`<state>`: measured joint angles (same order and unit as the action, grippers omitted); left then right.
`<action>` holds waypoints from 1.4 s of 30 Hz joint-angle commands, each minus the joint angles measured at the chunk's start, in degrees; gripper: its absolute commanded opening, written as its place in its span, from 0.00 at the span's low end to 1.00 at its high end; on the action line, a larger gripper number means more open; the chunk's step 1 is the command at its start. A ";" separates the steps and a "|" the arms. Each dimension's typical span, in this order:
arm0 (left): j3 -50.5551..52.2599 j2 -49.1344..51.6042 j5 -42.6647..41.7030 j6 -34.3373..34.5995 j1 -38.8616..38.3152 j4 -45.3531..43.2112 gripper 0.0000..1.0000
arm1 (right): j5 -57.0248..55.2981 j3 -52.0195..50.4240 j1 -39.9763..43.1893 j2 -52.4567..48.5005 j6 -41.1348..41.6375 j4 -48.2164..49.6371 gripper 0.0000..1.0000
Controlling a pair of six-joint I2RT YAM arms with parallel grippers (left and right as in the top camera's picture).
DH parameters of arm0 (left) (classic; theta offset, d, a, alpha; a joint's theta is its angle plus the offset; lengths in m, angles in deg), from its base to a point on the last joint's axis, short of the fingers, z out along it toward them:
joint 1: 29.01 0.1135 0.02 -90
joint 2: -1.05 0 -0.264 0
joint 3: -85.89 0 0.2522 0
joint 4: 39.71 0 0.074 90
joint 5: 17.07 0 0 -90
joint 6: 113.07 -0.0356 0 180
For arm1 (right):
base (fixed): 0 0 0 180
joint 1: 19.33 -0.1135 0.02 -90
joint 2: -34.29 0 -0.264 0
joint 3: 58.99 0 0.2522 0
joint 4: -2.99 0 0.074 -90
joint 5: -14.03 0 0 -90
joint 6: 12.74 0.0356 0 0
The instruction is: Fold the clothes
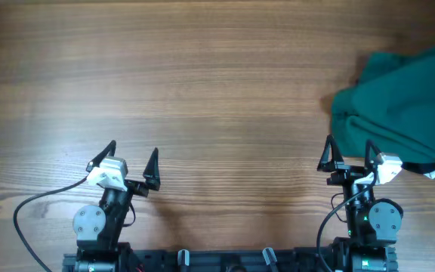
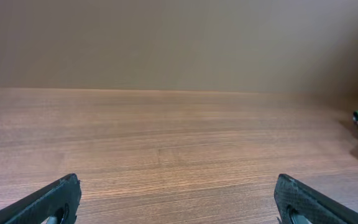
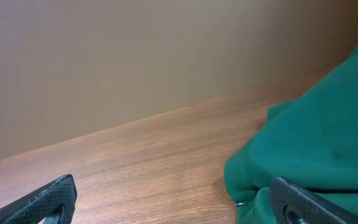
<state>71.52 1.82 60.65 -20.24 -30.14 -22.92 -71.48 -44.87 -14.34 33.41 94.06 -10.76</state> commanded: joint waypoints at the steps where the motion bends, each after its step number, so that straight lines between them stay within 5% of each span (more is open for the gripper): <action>1: 0.28 -0.39 0.11 -0.92 -0.26 0.24 1.00 | 0.83 -0.07 0.33 0.35 0.31 0.28 1.00; 27: 0.28 -0.39 0.11 -0.92 -0.26 0.24 1.00 | 0.55 -0.07 0.33 0.35 0.37 0.31 1.00; 32: 0.28 -0.39 0.11 -0.92 -0.26 0.24 1.00 | 0.48 -0.07 0.33 0.35 25.18 0.83 1.00; 34: 0.28 -0.39 0.13 -0.92 -0.26 0.24 1.00 | -0.22 -0.04 0.33 0.35 44.22 0.33 1.00; 36: 0.28 -0.39 0.11 -0.92 -0.26 0.22 1.00 | 2.54 -0.04 0.33 0.35 54.84 1.22 1.00; 42: 0.28 -0.39 0.11 -0.92 -0.26 0.22 1.00 | 16.28 -0.02 0.33 0.35 37.86 22.84 1.00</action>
<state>71.52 1.85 60.65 -20.24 -30.14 -22.94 -64.07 -44.89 -14.34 33.30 137.82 4.21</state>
